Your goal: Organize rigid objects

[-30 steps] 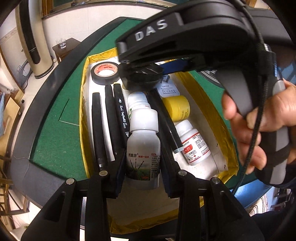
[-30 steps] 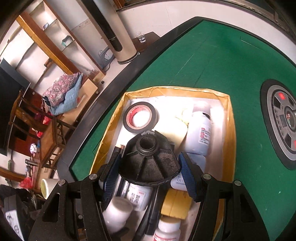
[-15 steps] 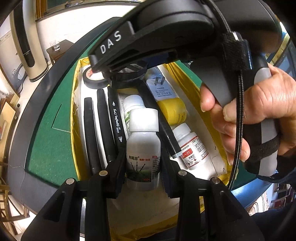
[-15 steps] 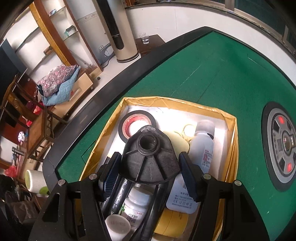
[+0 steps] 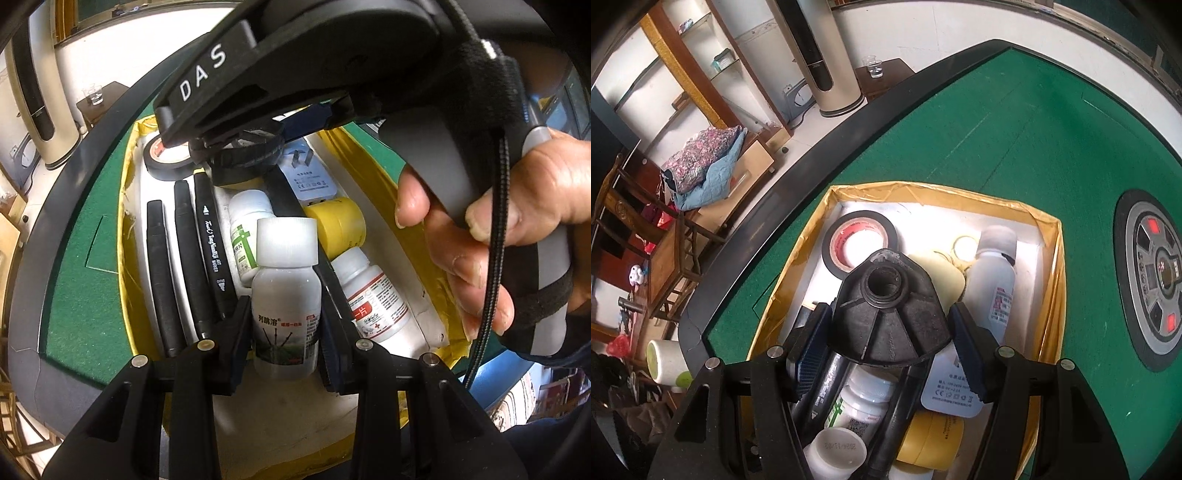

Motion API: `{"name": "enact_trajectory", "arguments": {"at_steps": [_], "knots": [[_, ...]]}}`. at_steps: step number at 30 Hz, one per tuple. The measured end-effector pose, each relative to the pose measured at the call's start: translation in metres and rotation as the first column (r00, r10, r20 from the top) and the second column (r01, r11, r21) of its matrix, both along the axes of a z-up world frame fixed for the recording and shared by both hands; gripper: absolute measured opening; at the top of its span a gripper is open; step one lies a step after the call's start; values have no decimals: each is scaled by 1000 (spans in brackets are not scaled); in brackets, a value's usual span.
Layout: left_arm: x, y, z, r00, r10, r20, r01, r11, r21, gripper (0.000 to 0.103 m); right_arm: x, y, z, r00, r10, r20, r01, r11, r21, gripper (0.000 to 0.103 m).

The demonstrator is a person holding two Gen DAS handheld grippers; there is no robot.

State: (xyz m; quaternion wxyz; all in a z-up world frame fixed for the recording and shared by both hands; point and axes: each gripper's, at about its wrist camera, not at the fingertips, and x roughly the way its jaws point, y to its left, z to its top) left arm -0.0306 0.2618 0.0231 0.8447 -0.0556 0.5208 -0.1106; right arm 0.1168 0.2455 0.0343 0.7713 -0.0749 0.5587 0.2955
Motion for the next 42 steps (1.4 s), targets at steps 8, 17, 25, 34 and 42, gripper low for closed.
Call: {"name": "enact_trajectory", "arguments": {"at_steps": [8,17,25,34,42], "knots": [[-1,-6,-1,999,-33,19,33,999,5,35,-3,-5,1,1000,-25,-7,25,1000,13,66],[-2,-8,-1,998,-38,57,37,999,18,57,-9,-18,8,997,-79,-5,79,997,22,66],[-4,-15,0,992,-21,123,14,998,64,71,-18,-36,18,991,-133,31,133,991,24,72],[-11,-24,13,991,78,109,-92,988,127,71,-36,-60,42,980,-156,120,152,988,37,79],[-30,-41,44,962,182,203,-222,955,197,71,-63,-123,61,960,-162,230,154,987,52,80]]}}
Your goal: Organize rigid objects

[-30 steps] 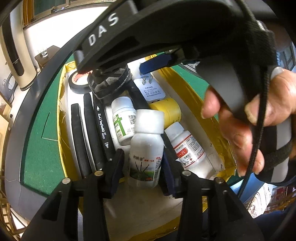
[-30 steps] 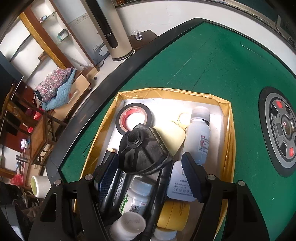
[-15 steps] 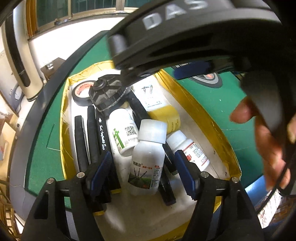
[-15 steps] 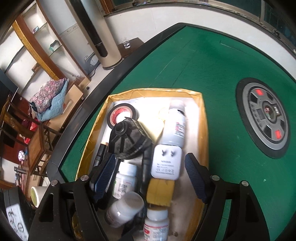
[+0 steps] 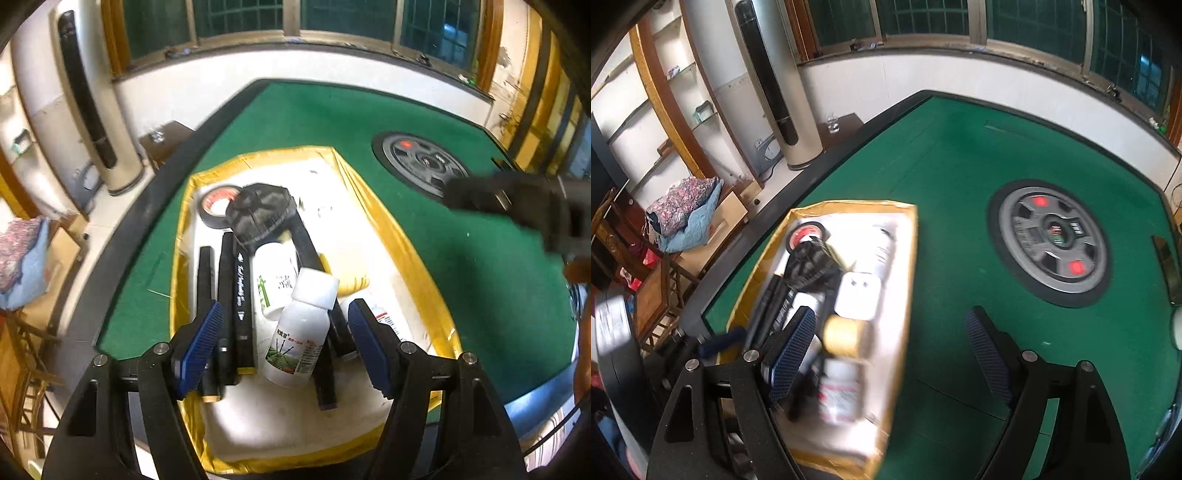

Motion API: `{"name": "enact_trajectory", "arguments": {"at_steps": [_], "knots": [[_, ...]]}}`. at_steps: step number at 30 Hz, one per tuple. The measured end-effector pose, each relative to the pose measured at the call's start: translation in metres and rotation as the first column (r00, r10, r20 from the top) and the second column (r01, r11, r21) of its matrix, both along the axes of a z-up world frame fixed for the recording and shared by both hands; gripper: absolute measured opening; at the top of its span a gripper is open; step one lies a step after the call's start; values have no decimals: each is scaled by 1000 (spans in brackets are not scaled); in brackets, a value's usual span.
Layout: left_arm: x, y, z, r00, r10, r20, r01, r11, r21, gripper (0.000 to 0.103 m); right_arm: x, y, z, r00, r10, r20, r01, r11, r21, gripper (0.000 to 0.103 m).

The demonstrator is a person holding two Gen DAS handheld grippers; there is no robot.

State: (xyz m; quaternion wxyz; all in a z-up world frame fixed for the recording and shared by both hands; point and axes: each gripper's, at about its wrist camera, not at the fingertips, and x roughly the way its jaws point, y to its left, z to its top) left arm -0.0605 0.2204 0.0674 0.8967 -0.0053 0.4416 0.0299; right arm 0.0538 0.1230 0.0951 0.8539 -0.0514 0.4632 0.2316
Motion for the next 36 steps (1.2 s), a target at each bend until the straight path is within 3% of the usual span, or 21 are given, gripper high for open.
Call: {"name": "enact_trajectory", "arguments": {"at_steps": [5,8,11,14,18,25,36], "knots": [[-3,-9,20,998,61,-35,-59,997,44,71,-24,-34,2,999,14,40,-14,1000,11,80],[-10,-9,30,995,94,-37,-94,996,7,71,-32,-50,-1,999,15,38,-16,1000,21,80],[-19,-15,42,987,162,-9,-161,983,90,71,-32,-61,-3,1000,9,16,-10,999,49,81],[-24,-20,50,989,147,-11,-143,979,148,71,-34,-63,-1,1000,16,26,-17,998,54,80],[-31,-15,55,987,156,37,-160,978,131,71,-41,-60,5,998,50,47,-53,997,60,80],[-39,-4,51,972,225,76,-235,957,172,71,-53,-42,12,988,126,94,-129,991,34,81],[-45,11,44,966,249,68,-258,947,193,71,-65,-8,11,960,249,125,-251,968,-1,81]]}}
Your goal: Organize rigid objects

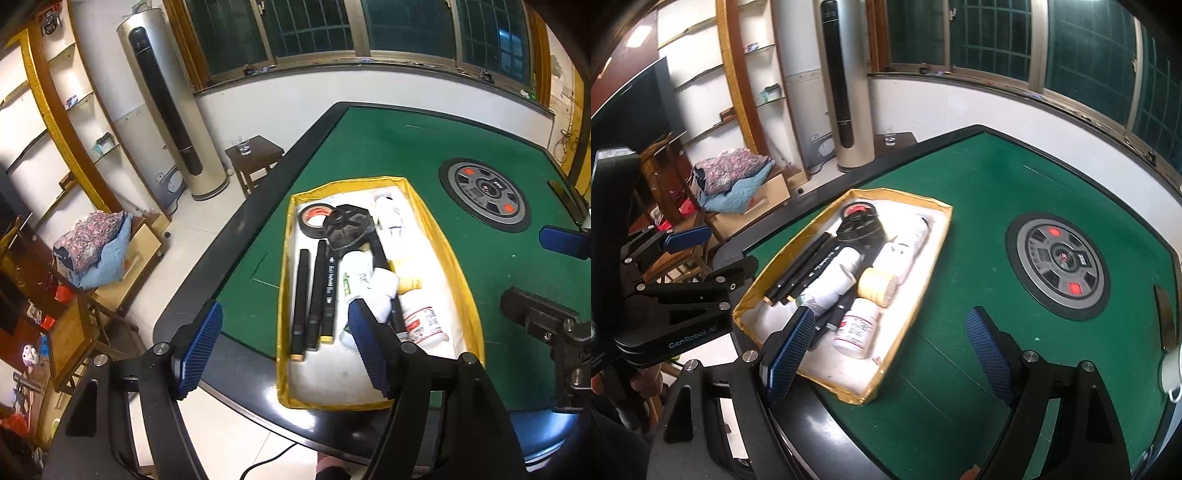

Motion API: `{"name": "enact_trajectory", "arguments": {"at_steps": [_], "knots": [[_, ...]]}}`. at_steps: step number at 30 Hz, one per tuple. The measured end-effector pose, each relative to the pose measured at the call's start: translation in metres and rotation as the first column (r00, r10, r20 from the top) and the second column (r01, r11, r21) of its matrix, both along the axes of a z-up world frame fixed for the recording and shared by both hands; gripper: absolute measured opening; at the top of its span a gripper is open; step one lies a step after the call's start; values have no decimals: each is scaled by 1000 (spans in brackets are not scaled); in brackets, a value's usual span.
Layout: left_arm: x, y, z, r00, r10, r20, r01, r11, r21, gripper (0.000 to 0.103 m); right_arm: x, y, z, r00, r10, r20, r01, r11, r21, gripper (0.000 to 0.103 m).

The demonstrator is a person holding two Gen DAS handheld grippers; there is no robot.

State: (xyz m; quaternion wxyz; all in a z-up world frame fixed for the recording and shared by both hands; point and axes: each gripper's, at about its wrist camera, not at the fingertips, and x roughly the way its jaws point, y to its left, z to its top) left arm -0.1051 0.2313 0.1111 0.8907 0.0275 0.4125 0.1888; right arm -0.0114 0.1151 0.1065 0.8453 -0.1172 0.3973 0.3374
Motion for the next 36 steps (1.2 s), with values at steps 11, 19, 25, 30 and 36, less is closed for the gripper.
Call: {"name": "enact_trajectory", "arguments": {"at_steps": [11,19,25,30,36], "knots": [[-2,17,-4,1000,21,-15,-21,1000,-10,71,-3,18,0,1000,14,3,-14,1000,-1,81],[-1,21,-7,999,22,-28,-22,1000,-12,71,-3,23,-2,1000,8,-5,-8,1000,3,81],[-2,24,-9,999,22,-33,-22,1000,-19,71,-4,25,-3,1000,9,-9,-9,1000,1,81],[-2,25,-9,999,20,-35,-21,1000,-15,71,-4,30,-4,1000,13,-20,-13,1000,-1,81],[-2,26,-11,999,20,-39,-20,1000,-16,71,-3,34,-6,1000,20,-23,-20,1000,0,81]]}}
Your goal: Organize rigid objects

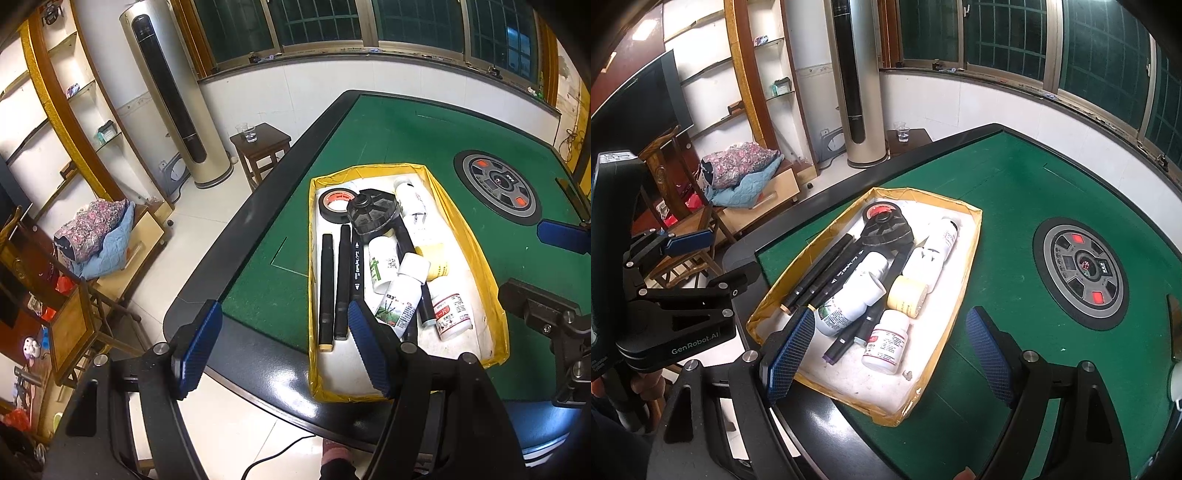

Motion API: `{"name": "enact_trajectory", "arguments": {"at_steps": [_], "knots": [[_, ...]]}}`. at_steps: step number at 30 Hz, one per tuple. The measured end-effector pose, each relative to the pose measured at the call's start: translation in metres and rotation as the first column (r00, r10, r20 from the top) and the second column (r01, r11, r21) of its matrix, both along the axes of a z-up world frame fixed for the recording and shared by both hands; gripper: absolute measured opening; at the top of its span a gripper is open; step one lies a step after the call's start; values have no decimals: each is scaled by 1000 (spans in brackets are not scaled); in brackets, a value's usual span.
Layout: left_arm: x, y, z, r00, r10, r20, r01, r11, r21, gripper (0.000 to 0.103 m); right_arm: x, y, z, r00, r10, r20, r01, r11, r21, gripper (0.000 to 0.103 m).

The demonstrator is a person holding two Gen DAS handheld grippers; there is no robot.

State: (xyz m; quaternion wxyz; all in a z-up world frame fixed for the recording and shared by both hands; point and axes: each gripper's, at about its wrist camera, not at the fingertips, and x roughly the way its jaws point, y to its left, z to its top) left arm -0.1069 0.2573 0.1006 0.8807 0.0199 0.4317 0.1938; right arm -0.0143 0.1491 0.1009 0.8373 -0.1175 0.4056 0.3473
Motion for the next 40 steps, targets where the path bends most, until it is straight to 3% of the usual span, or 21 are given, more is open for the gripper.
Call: {"name": "enact_trajectory", "arguments": {"at_steps": [35,40], "knots": [[4,6,-3,1000,-1,-18,0,1000,-26,71,4,-2,-5,1000,-4,-8,4,1000,0,81],[-1,7,3,1000,9,26,-8,1000,-18,71,3,-3,-5,1000,-7,-1,7,1000,-1,81]]}}
